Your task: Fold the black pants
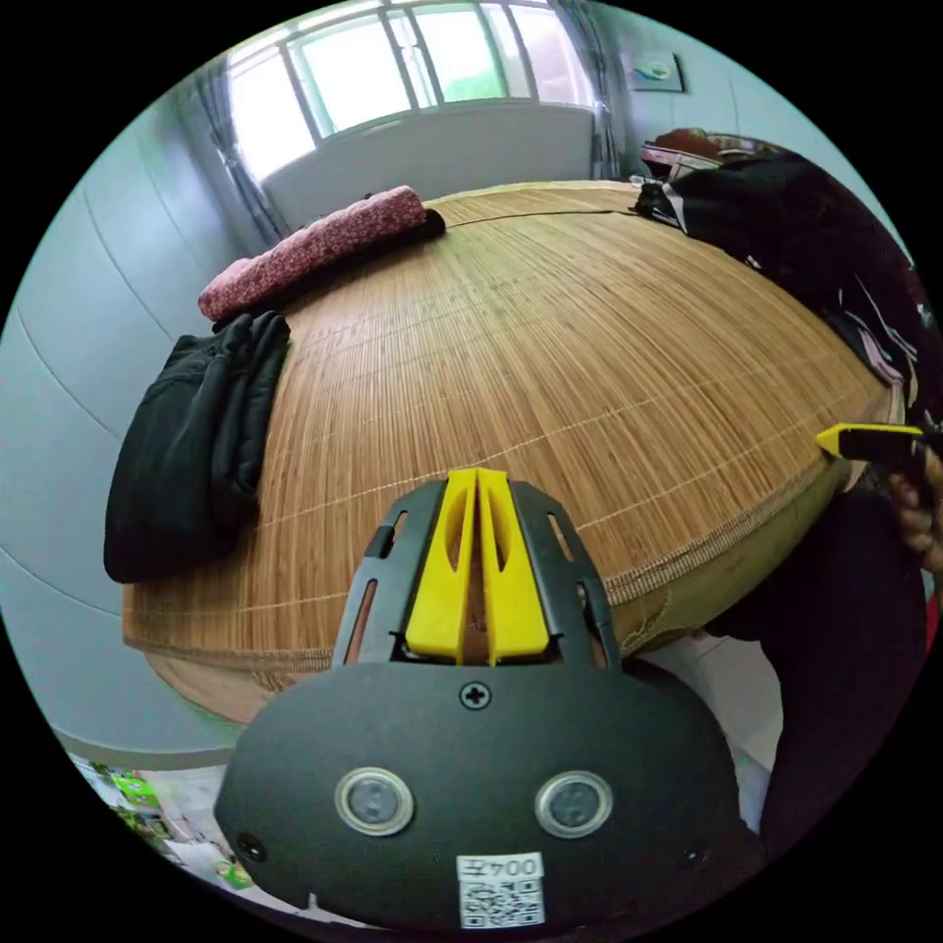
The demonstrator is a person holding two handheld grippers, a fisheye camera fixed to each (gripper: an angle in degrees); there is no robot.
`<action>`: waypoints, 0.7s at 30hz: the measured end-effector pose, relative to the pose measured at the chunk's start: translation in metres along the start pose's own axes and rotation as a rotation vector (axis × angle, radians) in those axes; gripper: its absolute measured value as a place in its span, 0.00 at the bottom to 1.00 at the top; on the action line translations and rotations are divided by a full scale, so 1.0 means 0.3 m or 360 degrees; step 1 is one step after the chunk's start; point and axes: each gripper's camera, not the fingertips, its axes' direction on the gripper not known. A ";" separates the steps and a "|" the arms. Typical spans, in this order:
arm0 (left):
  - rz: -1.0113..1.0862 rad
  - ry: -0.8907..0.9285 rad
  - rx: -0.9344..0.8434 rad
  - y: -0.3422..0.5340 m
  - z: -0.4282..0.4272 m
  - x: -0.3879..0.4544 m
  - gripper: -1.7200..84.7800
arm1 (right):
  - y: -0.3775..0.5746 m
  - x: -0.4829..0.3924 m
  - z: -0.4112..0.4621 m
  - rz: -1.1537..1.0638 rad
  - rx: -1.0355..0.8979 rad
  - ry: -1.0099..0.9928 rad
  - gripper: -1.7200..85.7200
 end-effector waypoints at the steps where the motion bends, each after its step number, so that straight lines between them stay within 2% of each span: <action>1: 0.0025 -0.0030 -0.0016 -0.005 0.000 0.012 0.02 | 0.021 0.078 -0.068 0.0090 0.0181 -0.0192 0.02; 3: -0.0013 -0.0030 -0.0022 -0.003 -0.001 0.011 0.02 | 0.038 0.164 -0.189 0.0108 0.0496 -0.0200 0.03; 5: -0.0070 -0.0003 -0.0017 0.003 -0.002 -0.001 0.02 | -0.028 0.253 -0.337 0.0042 0.0757 0.0173 0.09; 8: -0.0118 0.0018 -0.0006 0.011 -0.002 -0.013 0.02 | -0.231 0.443 -0.509 0.0089 0.0871 0.0301 0.19; 10: -0.0099 -0.0025 0.0003 0.016 -0.005 -0.002 0.02 | -0.377 0.543 -0.597 0.0136 0.0925 0.0448 0.20; 15: -0.0120 -0.0024 0.0004 0.019 -0.008 -0.020 0.02 | -0.801 0.675 -0.698 0.0091 0.0874 0.0963 0.21; 18: -0.0126 -0.0025 0.0024 0.028 -0.010 -0.034 0.02 | -1.023 0.769 -0.705 0.0275 0.0722 0.1136 0.19; 21: -0.0163 -0.0009 0.0032 0.032 -0.011 -0.058 0.02 | -1.172 0.854 -0.665 0.0372 0.0446 0.1339 0.09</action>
